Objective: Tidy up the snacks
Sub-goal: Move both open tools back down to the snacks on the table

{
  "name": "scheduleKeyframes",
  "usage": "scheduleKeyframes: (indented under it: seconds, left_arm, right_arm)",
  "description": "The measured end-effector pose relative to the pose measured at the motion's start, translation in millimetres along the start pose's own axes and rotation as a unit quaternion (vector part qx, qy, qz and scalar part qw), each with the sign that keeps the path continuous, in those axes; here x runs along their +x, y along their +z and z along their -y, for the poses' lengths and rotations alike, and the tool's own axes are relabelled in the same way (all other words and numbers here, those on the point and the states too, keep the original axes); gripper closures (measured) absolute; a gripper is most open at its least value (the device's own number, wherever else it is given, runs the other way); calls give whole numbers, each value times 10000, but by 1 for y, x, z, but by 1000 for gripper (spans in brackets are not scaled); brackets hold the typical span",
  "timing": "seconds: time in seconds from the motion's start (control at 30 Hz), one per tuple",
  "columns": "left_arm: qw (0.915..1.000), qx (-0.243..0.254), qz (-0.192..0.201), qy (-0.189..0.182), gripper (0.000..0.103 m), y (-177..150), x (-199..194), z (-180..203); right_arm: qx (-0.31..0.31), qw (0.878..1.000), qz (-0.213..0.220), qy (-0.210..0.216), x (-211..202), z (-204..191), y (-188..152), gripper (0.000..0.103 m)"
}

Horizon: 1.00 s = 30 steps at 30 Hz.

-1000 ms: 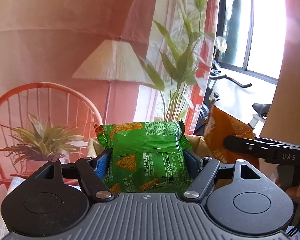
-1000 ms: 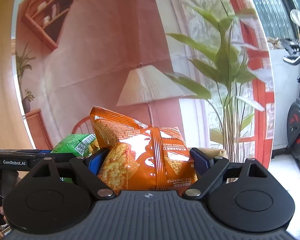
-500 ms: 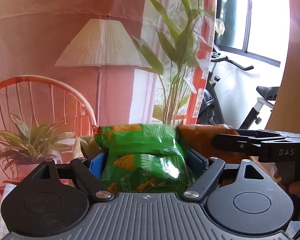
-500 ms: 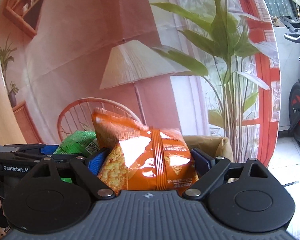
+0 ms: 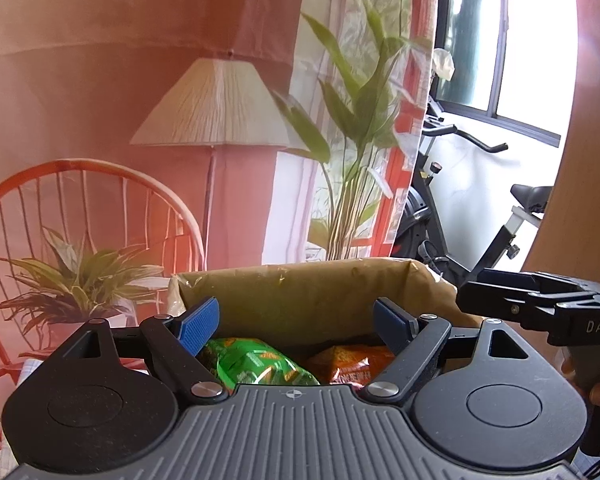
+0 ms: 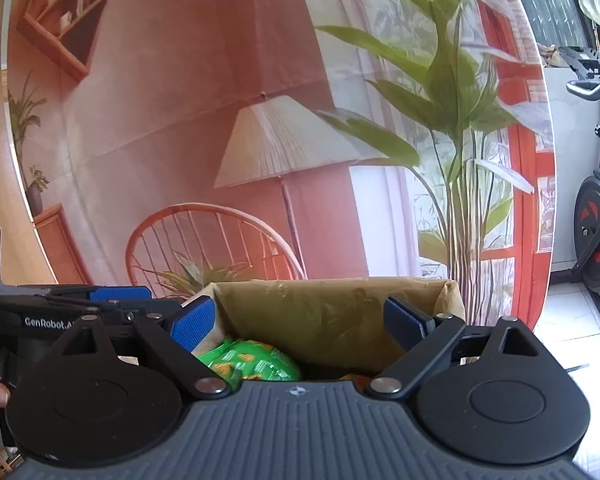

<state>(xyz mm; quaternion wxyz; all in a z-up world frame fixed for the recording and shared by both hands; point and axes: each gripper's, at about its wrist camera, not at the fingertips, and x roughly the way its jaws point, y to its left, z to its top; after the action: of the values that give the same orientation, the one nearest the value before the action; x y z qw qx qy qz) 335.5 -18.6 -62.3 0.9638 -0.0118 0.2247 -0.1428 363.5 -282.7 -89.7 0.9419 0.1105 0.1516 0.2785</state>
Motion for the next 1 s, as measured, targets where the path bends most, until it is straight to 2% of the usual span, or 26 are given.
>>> scheduleKeyframes:
  seconds: [0.37,0.5,0.8,0.9,1.0]
  left_arm:
    - [9998,-147,36,149,17,-35,-70,-1]
    - [9994,-222,7,258,17,-58,-89,-1]
    - [9974,-512,-332,380,17,-122,-109,0]
    - [9965,-570,-495,345,17,-145,-109,2]
    - [9952,-681,-665,208,16,-173,-105,4]
  right_arm:
    - [9,9999,97,-107,-59,-34,-40,10]
    - [-74,9996,179,-189,-77,-47,-59,0]
    - [-270,9991,136,-304,-98,-67,-105,0]
    - [-304,9989,95,-330,-102,-71,-121,0]
    - [-389,9976,62,-564,-105,-75,-138,0]
